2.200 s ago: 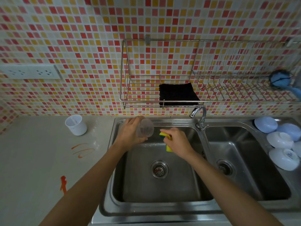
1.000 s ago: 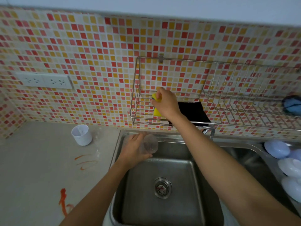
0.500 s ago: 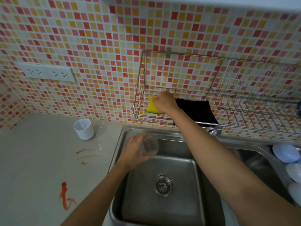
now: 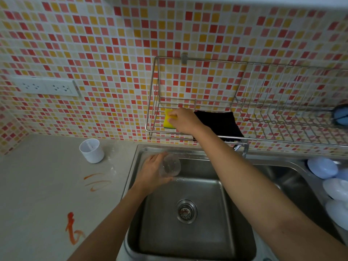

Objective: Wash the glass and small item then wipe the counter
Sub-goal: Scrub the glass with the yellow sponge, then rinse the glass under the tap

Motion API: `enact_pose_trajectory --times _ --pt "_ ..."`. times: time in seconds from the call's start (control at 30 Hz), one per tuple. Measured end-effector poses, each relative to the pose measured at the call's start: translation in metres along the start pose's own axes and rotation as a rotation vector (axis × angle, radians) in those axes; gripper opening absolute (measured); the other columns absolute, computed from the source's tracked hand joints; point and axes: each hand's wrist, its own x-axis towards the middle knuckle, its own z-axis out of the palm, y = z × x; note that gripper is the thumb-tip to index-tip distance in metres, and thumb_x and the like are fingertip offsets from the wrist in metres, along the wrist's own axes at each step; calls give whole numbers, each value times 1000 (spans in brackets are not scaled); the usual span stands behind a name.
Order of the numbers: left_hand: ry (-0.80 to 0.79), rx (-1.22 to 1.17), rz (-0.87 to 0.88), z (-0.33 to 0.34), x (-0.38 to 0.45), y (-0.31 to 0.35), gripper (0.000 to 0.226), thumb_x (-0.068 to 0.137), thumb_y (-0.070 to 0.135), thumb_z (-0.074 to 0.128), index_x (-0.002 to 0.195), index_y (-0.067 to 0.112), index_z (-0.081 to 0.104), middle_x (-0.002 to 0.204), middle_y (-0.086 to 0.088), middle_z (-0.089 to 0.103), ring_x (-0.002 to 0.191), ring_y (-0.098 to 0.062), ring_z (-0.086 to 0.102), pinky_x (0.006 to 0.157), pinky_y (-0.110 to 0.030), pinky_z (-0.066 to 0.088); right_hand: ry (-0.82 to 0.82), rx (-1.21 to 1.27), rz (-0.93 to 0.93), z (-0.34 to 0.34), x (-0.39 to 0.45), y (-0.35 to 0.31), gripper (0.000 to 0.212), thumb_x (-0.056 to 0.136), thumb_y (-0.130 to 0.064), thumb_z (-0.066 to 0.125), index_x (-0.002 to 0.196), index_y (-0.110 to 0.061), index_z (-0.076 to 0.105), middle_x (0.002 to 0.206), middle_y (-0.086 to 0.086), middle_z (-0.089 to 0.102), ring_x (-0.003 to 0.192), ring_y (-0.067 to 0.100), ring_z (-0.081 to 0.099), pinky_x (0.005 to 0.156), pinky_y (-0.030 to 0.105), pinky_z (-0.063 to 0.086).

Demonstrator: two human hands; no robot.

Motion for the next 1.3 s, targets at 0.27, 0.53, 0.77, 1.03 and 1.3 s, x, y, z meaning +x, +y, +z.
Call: enact_pose_trajectory --times 0.27,0.53,0.77,1.03,1.3 --pt "-38 -87 51 30 13 35 84 63 43 84 130 21 39 134 4 50 127 -16 41 104 -32 40 783 204 -200 18 -133 49 22 92 -20 56 106 -11 70 102 1 68 97 14 61 84 27 51" --pt "-145 -155 46 84 31 88 85 60 46 86 128 26 39 130 6 51 124 -15 42 99 -27 39 710 181 282 52 -204 195 20 91 -24 58 103 -12 69 98 4 69 90 18 63 82 34 54" --pt "-139 -282 -43 124 46 122 86 58 38 90 127 26 39 121 4 59 111 -15 56 97 -33 47 475 173 525 50 -173 275 23 95 -28 58 115 -18 63 101 6 67 90 24 63 74 23 42" --pt "-77 -260 -123 142 57 136 90 58 34 90 132 18 41 123 5 59 112 -8 51 91 -15 36 365 94 579 53 -135 314 18 95 -9 56 95 -4 73 87 10 67 71 15 54 62 14 36" --pt "-71 -269 -148 151 66 144 85 63 31 88 132 20 41 123 5 58 110 -9 53 89 -19 40 293 -42 456 66 -123 322 20 93 -1 54 96 -3 73 94 16 67 82 24 66 78 29 53"
